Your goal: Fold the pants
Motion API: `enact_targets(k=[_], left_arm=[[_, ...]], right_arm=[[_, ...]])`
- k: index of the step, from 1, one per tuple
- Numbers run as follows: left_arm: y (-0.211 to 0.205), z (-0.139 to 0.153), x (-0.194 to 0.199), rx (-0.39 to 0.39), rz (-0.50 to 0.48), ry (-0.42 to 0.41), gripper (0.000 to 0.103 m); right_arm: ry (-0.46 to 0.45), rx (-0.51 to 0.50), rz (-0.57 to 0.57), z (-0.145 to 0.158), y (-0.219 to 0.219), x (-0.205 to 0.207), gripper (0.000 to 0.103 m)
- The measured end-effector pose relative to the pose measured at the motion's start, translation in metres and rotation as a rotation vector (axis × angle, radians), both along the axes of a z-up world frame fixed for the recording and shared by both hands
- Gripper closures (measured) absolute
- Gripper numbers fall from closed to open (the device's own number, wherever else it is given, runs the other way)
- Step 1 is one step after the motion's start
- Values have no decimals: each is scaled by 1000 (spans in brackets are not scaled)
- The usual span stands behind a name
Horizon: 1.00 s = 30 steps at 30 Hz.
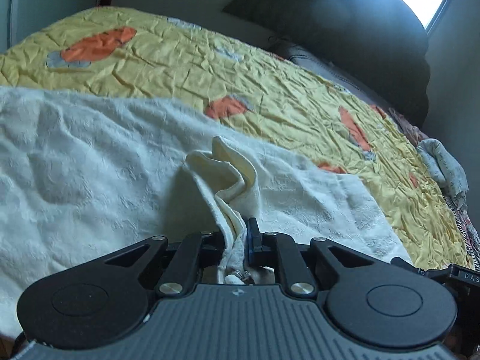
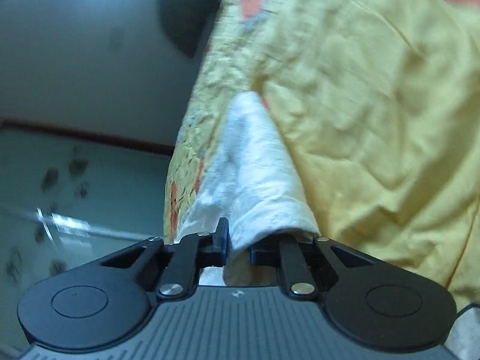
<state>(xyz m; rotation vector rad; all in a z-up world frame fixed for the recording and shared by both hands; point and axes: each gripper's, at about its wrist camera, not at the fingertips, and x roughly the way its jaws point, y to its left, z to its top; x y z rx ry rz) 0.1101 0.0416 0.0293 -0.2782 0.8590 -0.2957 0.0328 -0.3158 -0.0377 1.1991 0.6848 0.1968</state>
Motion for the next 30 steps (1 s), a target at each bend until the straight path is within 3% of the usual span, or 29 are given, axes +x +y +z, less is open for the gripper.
enact_targets(k=[2,3,5,6,11,13,15,18,20,23,26,29,30], left_arm=[[2,-13,3,-5,2,46,89],[5,-22,4,-23,10,69,89],[8,-21,2,-41,15,62,89],[10,-19,1,-47,15,60,82],[28,-6,-8,-21,37,18,72],[46,4,-13,-47,68,-1,70],[63,18,-17,-113,111,-29,70],[66,44,-17,-218,102,-143,70],[43,55,-10,-224,43,-207,63],[-10,44,7,-131,-38,-225,59],[-45,10,26,-42,-37,-146,59],[-40,-17,35,9,42,-104,59],[-32,-23,37,-13,57,-101,59]], right_arm=[[-4,-44,21,1,1,3,90],[39,-46,23,-8,0,6,90],[95,10,37,-25,-2,8,91],[84,27,32,-27,-3,4,91],[94,-14,116,-12,-8,-8,85],[76,-51,199,1,-14,-19,60],[12,-125,252,22,-22,-35,45],[-117,-244,216,60,-39,-36,42],[-178,-243,152,75,-48,-10,28],[-199,-172,116,75,-48,50,25],[-71,-103,142,47,-35,116,25],[18,-151,200,22,-17,153,26],[24,-175,218,17,-13,160,26]])
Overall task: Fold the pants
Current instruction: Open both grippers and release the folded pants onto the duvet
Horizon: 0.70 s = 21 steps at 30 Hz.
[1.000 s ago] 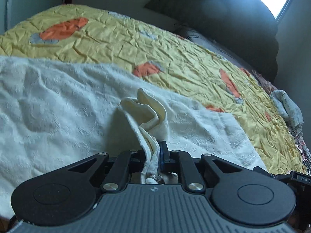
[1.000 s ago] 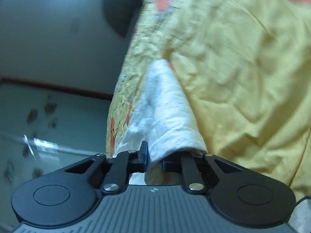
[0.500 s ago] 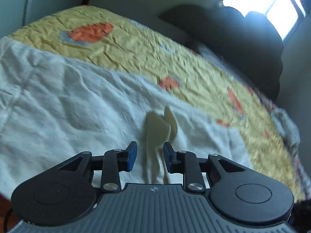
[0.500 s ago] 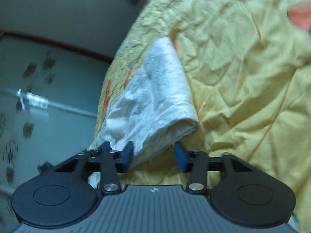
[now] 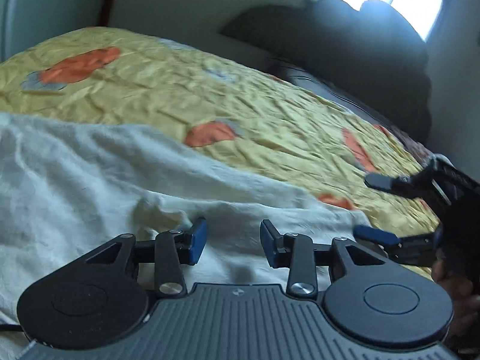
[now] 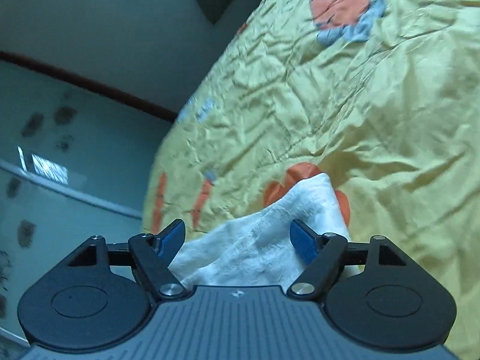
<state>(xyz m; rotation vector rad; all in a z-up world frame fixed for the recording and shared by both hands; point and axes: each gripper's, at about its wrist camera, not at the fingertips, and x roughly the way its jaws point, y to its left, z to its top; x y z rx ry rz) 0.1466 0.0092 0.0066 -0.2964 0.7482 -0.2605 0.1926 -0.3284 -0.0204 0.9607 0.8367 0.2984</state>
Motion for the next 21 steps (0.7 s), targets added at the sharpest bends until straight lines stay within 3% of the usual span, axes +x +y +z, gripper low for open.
enact_targets(k=[2,4,7,8,10,11,13,15,16,17,18,20,21], left_arm=[[15,-8,1,-52,-9,-9,60],[20,-11,-2,-68,-7,-20,63],[30,-16,2,-92,29,-9,81],[35,-19,4,-101,46,5,92],[44,-16,6,-142,54,55,94],[47,-10,4,-150,65,87,91],[48,6,-12,-130,48,56,70],[38,23,-38,-38,21,-39,22],[32,28,-50,0,-2,-82,14],[25,30,-61,33,-26,-117,9],[17,28,-66,70,-52,-129,10],[5,14,-66,117,-81,-77,14],[2,1,-60,120,-79,-19,18]], right_arm=[[-4,-3,1,-8,0,2,27],[-17,66,-16,-19,-7,0,29],[-2,135,-25,-28,-19,-4,43],[6,153,-30,-31,-22,-4,46],[35,166,-42,-30,-27,-11,46],[44,136,-41,-23,-27,-19,46],[12,43,3,-1,-20,-46,40],[-57,-5,90,16,-8,-76,37],[-74,-36,131,20,-1,-92,36],[-82,-83,164,23,6,-104,36],[-89,-147,188,24,14,-115,36],[-75,-269,220,15,27,-127,36],[-84,-273,213,6,29,-130,36]])
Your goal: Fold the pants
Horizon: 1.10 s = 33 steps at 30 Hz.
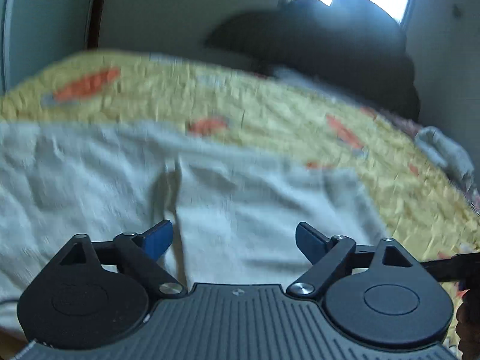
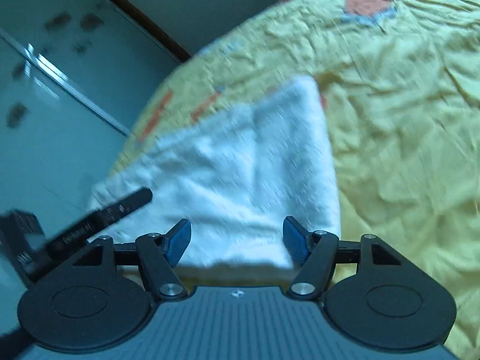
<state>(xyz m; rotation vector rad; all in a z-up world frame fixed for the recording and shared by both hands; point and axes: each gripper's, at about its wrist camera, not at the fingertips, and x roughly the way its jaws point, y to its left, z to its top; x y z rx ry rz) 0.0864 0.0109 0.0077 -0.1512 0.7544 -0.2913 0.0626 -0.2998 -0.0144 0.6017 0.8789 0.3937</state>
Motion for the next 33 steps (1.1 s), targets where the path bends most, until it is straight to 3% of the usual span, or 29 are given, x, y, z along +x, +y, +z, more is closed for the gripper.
enact_targets(k=[1,3,4,7,9,10,12,14,16,17,18,21,25,29,33], left_arm=[[-2,-6,-5,24,4,-62,14],[-13,-11,-9,123,-18,-95,18],[-13,-9,-10,128,-16,-82,19],[2,2,-18,49,3,-56,19],[15,11,-30,-24,44,-60,18],[23,13,-36,-81,55,-53,17],[35,12,-42,-167,89,-17,17],[41,9,-43,-195,125,14,17],[45,5,-43,-205,150,28,17],[45,4,-42,-211,150,27,17],[43,3,-43,-199,145,22,17],[33,-1,-43,-142,117,4,12],[24,-3,-42,-108,113,-2,7],[26,-2,-41,-130,131,13,7],[21,-3,-40,-103,126,12,3]], right_arm=[[-39,21,-14,-5,-2,-4,36],[-50,21,-7,-6,-3,-7,36],[-30,-2,5,-1,-1,-4,36],[22,3,10,18,-9,10,35],[-32,53,-15,39,-22,18,35],[-64,30,-19,49,-23,23,35],[-154,-169,-30,69,-11,30,35],[-277,-504,0,76,16,23,35],[-388,-838,61,60,43,2,35],[-421,-952,114,47,50,-13,35],[-424,-988,153,36,51,-26,35],[-377,-917,156,22,34,-53,35],[-374,-952,97,22,30,-60,35],[-418,-927,185,27,42,-71,35],[-402,-990,233,12,54,-67,35]])
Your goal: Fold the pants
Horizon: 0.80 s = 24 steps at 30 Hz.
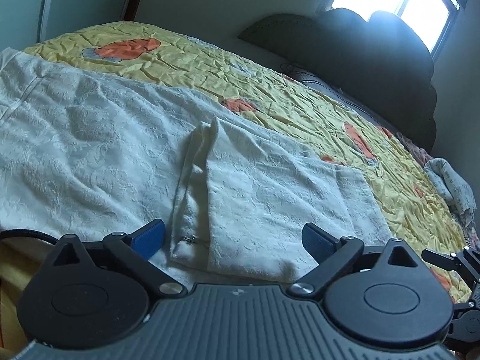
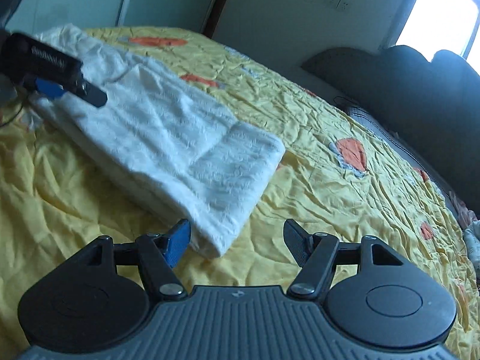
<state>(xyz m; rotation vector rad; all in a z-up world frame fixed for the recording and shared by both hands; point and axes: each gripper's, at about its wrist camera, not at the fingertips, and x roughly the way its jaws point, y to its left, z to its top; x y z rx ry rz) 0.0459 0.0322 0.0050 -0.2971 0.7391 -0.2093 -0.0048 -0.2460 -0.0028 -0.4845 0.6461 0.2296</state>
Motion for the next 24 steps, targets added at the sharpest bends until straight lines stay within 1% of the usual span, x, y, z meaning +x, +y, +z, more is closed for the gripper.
enact_targets(k=[2,4,5,8,9,10,11,12,16,20,21,23,24], left_arm=[[-5,0,1,31,-9,1,2],[-10,-1,1,64,-18,-3,2],[-11,-2,0,78,-23,-8,2],[-18,-5,-3,126,-27,-32,4],[-23,-6,-4,168,-35,-38,4],[-28,-7,-4,208,-41,-43,2],[-31,-8,-5,235,-42,-48,4],[-32,-8,-6,245,-39,-48,5],[-32,-8,-5,256,-43,-46,4],[-32,-9,-6,255,-47,-48,3],[-32,-9,-7,253,-51,-49,3],[-31,-8,-6,246,-61,-48,2],[-29,-6,-6,235,-60,-42,4]], right_arm=[[7,-6,-8,-5,2,5,35],[0,16,-14,-3,2,8,35],[-10,8,-20,-3,2,9,35],[-15,12,-43,-5,4,17,35],[-12,8,-42,-7,5,19,37],[-4,-3,-28,-10,7,19,45],[-3,-10,-4,-10,8,17,51],[-1,-23,12,-10,7,15,56],[-50,-111,82,-14,0,1,56],[-89,-208,138,-20,7,-5,57],[-102,-207,155,-22,4,-7,57],[-115,-169,174,-24,-5,-8,57],[-106,-147,168,-22,-7,-7,57]])
